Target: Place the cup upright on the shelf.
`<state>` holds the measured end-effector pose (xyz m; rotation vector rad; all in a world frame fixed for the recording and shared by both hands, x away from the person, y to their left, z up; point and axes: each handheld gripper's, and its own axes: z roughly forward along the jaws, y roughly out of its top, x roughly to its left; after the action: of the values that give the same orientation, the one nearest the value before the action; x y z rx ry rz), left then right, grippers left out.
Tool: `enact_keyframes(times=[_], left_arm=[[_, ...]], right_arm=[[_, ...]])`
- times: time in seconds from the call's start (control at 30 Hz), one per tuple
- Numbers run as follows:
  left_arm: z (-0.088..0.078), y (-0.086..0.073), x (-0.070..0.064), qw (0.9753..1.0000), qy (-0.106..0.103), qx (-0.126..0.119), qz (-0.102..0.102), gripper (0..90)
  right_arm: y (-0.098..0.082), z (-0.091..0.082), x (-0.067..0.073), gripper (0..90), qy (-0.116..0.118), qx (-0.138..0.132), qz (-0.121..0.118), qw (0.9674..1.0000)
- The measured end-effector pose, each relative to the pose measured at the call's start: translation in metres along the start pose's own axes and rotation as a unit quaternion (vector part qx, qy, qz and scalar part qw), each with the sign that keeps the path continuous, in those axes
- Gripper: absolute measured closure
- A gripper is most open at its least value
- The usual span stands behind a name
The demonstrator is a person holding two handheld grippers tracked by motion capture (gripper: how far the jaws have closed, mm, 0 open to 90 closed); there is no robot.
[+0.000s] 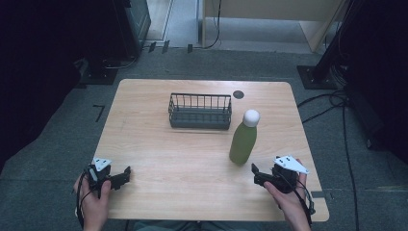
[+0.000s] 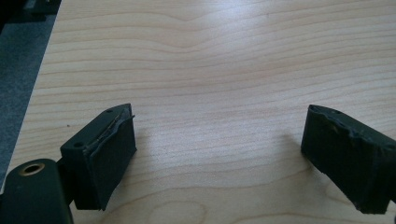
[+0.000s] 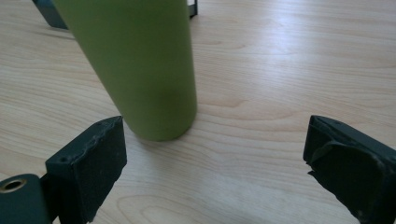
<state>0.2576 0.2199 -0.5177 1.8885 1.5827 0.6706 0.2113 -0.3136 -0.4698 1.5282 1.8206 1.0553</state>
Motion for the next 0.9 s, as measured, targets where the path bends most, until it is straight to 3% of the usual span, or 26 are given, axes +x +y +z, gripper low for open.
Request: enact_keyframes(times=[0.53, 0.9], left_arm=[[0.0, 0.0, 0.0, 1.0, 0.0, 0.0, 0.0, 10.5], [0.0, 0.0, 0.0, 1.0, 0.0, 0.0, 0.0, 10.5]], right_arm=[[0.016, 0.008, 0.022, 7.5, 0.03, -0.014, -0.01, 0.9994], [0.029, 0.015, 0.03, 12.3, 0.031, -0.033, -0.009, 0.9989]])
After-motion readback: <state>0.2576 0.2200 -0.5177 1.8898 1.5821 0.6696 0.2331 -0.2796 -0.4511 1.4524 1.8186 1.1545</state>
